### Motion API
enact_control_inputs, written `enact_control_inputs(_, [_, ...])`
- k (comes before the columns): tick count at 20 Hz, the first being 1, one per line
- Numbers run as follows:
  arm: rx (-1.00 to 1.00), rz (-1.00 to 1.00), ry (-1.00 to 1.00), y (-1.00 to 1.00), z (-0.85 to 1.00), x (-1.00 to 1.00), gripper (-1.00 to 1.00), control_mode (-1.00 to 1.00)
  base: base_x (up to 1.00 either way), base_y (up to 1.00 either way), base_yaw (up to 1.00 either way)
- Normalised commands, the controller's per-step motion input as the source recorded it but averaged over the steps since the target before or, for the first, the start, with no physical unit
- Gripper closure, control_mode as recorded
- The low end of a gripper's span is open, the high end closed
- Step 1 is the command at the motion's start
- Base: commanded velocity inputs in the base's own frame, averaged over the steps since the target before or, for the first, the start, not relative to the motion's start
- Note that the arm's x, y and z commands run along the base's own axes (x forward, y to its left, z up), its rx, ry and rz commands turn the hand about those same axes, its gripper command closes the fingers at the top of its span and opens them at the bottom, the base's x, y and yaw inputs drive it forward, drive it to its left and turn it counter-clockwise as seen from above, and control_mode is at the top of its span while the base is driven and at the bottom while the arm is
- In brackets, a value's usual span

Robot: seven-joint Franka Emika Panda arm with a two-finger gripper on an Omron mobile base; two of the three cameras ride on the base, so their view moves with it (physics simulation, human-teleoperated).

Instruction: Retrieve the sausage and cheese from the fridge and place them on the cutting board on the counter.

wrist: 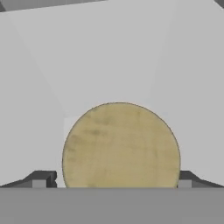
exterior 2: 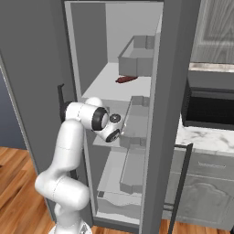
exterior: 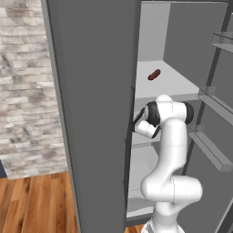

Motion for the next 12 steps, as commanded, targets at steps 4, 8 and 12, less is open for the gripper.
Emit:
enact_control_inputs(4, [0.00, 0.00, -0.06, -0.08, 0.00, 0.16, -1.00, -1.00, 0.00, 0.00, 0.00])
enact_control_inputs(8, [0.00, 0.00, -0.05, -0.03, -0.03, 0.17, -1.00, -1.00, 0.00, 0.00, 0.00])
enact_control_inputs(12, [0.00, 0.00, 0.00, 0.00, -0.19, 0.10, -1.00, -1.00, 0.00, 0.00, 0.00])
